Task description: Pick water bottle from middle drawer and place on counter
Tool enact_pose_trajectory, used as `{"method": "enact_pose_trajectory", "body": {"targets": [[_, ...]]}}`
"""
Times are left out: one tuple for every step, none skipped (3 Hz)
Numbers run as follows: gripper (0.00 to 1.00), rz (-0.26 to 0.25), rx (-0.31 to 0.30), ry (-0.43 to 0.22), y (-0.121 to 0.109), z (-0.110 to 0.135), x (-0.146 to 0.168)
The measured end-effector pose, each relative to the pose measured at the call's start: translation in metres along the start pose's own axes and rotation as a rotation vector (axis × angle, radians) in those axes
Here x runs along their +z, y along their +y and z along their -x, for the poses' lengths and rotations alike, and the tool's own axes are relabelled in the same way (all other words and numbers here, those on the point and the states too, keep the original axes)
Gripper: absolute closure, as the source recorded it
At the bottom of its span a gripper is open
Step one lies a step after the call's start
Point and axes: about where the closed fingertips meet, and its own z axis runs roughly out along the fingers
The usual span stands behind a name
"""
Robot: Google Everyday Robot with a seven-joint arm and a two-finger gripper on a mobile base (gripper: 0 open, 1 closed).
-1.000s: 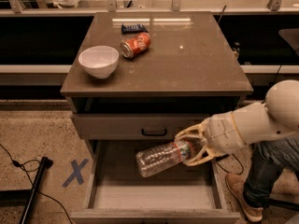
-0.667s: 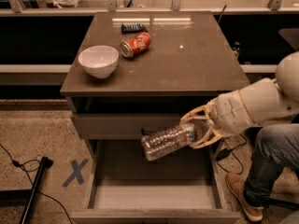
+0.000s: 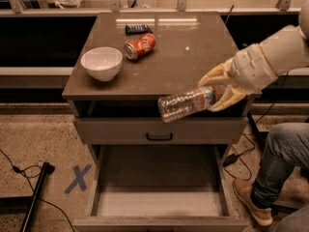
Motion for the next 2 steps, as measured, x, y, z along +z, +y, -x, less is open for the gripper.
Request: {"method": "enact_pose_trajectory", "body": {"targets": [[1.00, -0.023, 0.081, -0.030, -0.052, -0.027, -0.017], [1.00, -0.080, 0.117, -0.073, -0.085, -0.043, -0.026]]}}
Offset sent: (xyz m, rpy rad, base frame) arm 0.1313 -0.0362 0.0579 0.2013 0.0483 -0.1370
